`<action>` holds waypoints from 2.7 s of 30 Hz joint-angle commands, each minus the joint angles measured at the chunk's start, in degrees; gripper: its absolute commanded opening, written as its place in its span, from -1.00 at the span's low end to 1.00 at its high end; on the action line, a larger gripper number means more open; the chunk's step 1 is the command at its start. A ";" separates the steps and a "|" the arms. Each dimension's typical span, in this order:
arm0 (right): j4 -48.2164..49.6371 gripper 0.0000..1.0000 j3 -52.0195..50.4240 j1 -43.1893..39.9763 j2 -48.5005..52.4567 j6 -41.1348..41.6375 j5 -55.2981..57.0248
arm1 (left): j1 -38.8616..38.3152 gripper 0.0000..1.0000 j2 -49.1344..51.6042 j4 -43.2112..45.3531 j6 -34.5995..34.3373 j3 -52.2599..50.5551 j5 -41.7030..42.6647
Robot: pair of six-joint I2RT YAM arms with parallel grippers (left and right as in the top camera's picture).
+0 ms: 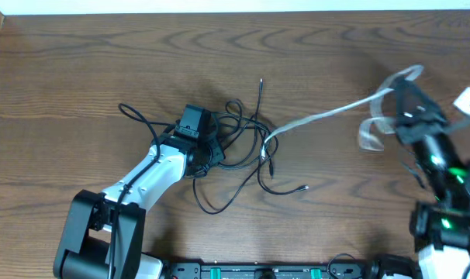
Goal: Untangle cables
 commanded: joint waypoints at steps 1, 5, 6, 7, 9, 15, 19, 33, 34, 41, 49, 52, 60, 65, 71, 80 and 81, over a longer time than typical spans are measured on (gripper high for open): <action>-1.60 -0.97 0.17 -6.75 -5.42 -4.20 0.15 | -0.11 -0.84 2.03 -0.50 -1.16 0.42 -3.80; -5.25 -0.97 0.17 -14.88 -8.90 -4.17 0.31 | -0.11 -0.85 4.28 -0.59 -3.13 0.42 -3.78; -5.86 -0.97 0.17 -16.68 -9.16 -4.17 0.31 | -0.13 -0.85 4.92 -0.57 -3.41 0.39 -3.78; -6.32 -0.97 0.17 -18.45 -9.27 -4.13 0.28 | -0.11 -0.85 5.64 -0.57 -3.63 0.39 -3.76; -6.75 -0.97 0.17 -21.59 -9.27 -4.13 0.24 | -0.11 -0.84 7.17 -0.59 -4.72 0.42 -3.76; -12.02 -0.97 0.17 -21.70 -8.92 -4.22 0.52 | -0.11 -0.52 9.77 -0.48 -8.46 0.42 -2.16; -18.03 -0.90 0.17 -21.53 -8.44 -6.19 0.52 | -0.11 0.93 9.77 2.32 -9.11 0.42 2.86; -45.77 0.89 0.17 -19.43 -7.67 -15.39 3.04 | -1.95 0.94 9.77 6.84 -16.17 0.42 32.83; -46.95 0.97 0.17 -19.32 -7.67 -15.41 3.48 | -2.71 0.94 9.77 6.95 -18.38 0.42 33.68; -50.53 0.99 0.17 -16.50 -6.56 -15.85 4.09 | -11.67 0.94 9.77 11.89 -32.83 0.42 33.00; -53.94 0.99 0.17 -11.89 -3.78 -19.28 4.15 | -20.65 -0.04 9.77 18.29 -35.78 0.42 6.21; -55.19 0.98 0.17 -9.94 -2.43 -21.92 3.19 | -21.46 -0.63 9.77 17.64 -33.22 0.42 -1.03; -55.39 0.90 0.17 -3.45 3.23 -33.77 -3.65 | -17.55 -0.85 8.28 15.21 5.05 0.42 13.86; -55.04 0.92 0.17 0.55 6.88 -34.32 -3.61 | -11.50 -0.85 2.60 12.46 15.85 0.42 29.83; -53.92 0.94 0.17 6.29 10.93 -35.50 -5.11 | -7.32 -0.85 -8.83 12.48 23.45 0.42 33.57; -45.57 0.89 0.17 15.65 15.87 -39.06 -9.92 | -7.08 -0.85 -17.46 11.30 27.43 0.42 32.52; -44.00 0.86 0.17 16.52 16.68 -38.82 -9.92 | -7.08 -0.85 -17.44 10.82 27.41 0.42 32.57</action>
